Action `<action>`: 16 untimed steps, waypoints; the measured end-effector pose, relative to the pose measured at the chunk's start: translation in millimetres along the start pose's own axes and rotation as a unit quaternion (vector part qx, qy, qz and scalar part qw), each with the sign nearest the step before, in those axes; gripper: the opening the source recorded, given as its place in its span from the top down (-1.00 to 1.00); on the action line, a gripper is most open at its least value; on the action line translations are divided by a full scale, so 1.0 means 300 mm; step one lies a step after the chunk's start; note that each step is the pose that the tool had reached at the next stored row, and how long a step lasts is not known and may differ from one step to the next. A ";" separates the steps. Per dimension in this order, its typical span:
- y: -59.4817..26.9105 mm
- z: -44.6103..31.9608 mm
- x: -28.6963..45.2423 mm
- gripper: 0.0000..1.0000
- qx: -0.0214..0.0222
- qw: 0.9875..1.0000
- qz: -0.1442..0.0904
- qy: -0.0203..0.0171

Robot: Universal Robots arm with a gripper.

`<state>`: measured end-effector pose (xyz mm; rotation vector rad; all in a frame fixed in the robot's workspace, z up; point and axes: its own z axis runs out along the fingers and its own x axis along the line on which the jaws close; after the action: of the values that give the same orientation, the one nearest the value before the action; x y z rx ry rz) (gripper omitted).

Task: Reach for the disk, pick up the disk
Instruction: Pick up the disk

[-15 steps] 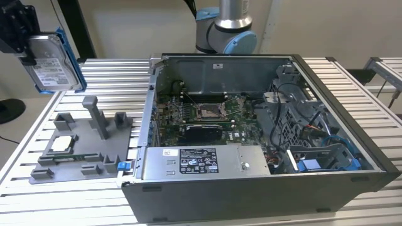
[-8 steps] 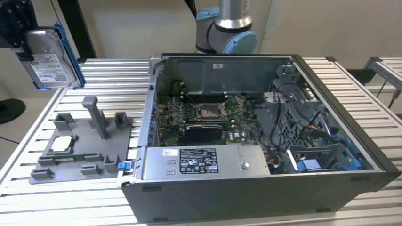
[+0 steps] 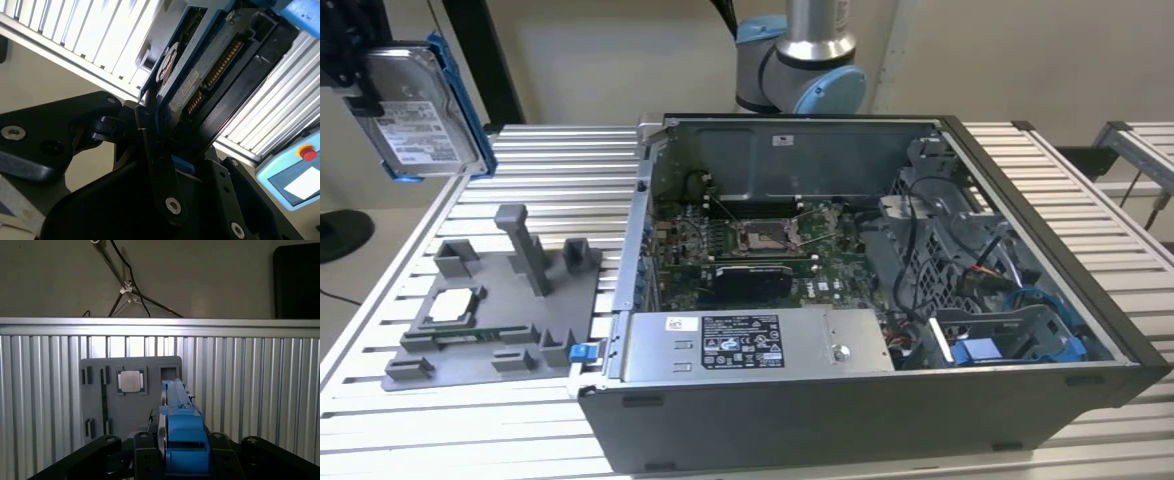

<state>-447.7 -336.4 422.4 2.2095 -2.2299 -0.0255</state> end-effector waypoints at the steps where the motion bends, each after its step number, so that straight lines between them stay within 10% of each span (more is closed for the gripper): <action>1: 0.000 -0.005 0.000 1.00 0.000 1.000 0.000 0.000; 16: 0.001 -0.074 -0.001 1.00 0.000 1.000 0.000 0.000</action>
<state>-447.7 -336.4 444.7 2.2094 -2.2298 -0.0256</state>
